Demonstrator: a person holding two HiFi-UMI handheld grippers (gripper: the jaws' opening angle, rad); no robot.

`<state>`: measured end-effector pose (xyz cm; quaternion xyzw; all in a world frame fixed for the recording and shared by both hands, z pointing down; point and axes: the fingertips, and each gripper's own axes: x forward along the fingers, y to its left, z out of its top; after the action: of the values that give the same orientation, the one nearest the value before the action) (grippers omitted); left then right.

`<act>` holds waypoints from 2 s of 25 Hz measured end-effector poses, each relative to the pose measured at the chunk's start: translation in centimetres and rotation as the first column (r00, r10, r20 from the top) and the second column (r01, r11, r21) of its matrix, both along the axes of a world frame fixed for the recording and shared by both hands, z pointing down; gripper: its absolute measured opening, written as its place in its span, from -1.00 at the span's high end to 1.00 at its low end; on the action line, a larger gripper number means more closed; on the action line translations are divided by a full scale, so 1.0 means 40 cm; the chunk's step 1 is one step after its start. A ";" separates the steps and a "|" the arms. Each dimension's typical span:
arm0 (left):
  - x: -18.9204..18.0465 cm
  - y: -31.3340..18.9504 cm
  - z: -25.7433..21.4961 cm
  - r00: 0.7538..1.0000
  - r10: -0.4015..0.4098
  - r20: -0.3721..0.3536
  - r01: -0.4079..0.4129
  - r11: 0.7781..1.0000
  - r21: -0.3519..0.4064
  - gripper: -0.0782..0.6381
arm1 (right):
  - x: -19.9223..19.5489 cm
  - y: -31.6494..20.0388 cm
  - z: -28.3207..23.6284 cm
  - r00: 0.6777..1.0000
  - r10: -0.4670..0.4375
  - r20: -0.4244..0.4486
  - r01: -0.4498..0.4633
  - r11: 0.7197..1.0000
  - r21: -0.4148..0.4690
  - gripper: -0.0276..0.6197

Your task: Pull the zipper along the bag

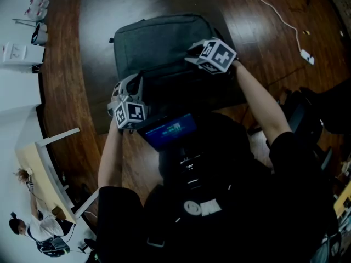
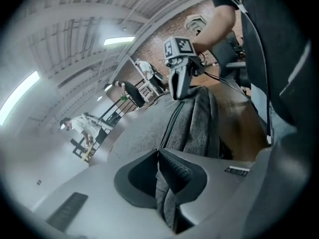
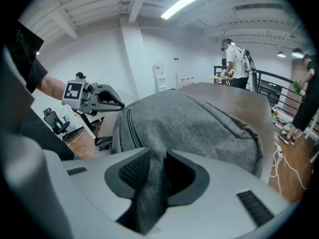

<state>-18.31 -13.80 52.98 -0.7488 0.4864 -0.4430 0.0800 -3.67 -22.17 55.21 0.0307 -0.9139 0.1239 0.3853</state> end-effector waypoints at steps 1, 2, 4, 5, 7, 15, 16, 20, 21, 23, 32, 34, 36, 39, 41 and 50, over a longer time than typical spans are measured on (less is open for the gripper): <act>0.000 -0.001 0.004 0.999 0.026 0.034 -0.027 1.000 0.013 0.73 | 0.001 -0.001 0.001 1.000 0.003 0.001 -0.003 1.000 0.000 0.53; -0.001 -0.003 0.007 0.997 0.047 0.062 -0.048 0.998 0.029 0.74 | 0.002 -0.003 0.002 1.000 0.005 0.001 -0.005 1.000 -0.001 0.53; -0.006 -0.008 0.013 0.993 0.062 0.101 -0.069 0.995 0.067 0.72 | 0.001 -0.004 -0.002 1.000 0.006 0.004 -0.006 1.000 -0.002 0.53; -0.010 -0.010 0.016 0.991 0.061 0.116 -0.071 0.994 0.079 0.70 | -0.001 -0.004 -0.003 1.000 0.006 0.004 -0.006 1.000 -0.004 0.53; -0.017 -0.010 0.026 0.989 0.059 0.137 -0.069 0.995 0.072 0.66 | -0.001 -0.002 -0.003 1.000 0.008 0.002 -0.008 1.000 -0.007 0.53; -0.010 -0.024 0.045 0.981 0.116 0.155 -0.117 0.993 -0.006 0.64 | 0.011 -0.013 0.006 1.000 0.030 0.001 -0.030 0.999 -0.030 0.53; -0.009 -0.023 0.045 0.981 0.119 0.154 -0.119 0.993 -0.009 0.65 | 0.011 -0.012 0.006 1.000 0.031 0.002 -0.031 0.999 -0.031 0.53; -0.008 -0.014 0.028 0.976 0.138 0.170 -0.141 0.990 0.003 0.65 | 0.013 -0.010 0.003 1.000 0.031 0.002 -0.031 0.999 -0.025 0.54; -0.009 -0.012 0.028 0.972 0.148 0.182 -0.151 0.988 0.007 0.65 | 0.014 -0.010 0.003 0.999 0.032 0.001 -0.032 0.999 -0.024 0.54; -0.008 -0.012 0.029 0.973 0.158 0.171 -0.161 0.987 0.004 0.65 | 0.015 -0.010 0.004 0.999 0.033 -0.001 -0.033 0.999 -0.022 0.54; 0.015 -0.003 -0.006 0.983 0.171 0.066 -0.172 0.985 -0.002 0.67 | 0.008 -0.005 0.015 0.999 0.035 -0.003 -0.035 0.999 -0.022 0.55; 0.021 -0.008 -0.005 0.981 0.183 0.068 -0.183 0.983 -0.005 0.67 | 0.008 -0.006 0.016 0.999 0.041 0.001 -0.041 0.999 -0.030 0.55; 0.029 -0.011 -0.008 0.981 0.184 0.055 -0.184 0.983 -0.007 0.67 | 0.006 -0.004 0.015 0.999 0.045 0.006 -0.045 0.998 -0.035 0.55; 0.031 -0.010 -0.010 0.983 0.177 0.043 -0.177 0.984 -0.006 0.67 | 0.000 0.002 0.010 0.999 0.044 0.010 -0.044 0.998 -0.037 0.55; 0.023 -0.009 -0.015 0.984 0.173 0.044 -0.173 0.985 0.005 0.67 | -0.005 0.005 0.007 0.999 0.041 0.012 -0.041 0.999 -0.033 0.55; 0.040 0.001 -0.051 0.979 0.199 0.032 -0.199 0.980 0.004 0.67 | -0.014 0.012 0.001 1.000 0.027 0.013 -0.027 0.999 -0.019 0.56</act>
<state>-16.70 -13.74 50.96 -0.7863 0.4093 -0.4429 0.1342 -4.21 -21.69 55.23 0.0386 -0.9148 0.1377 0.3776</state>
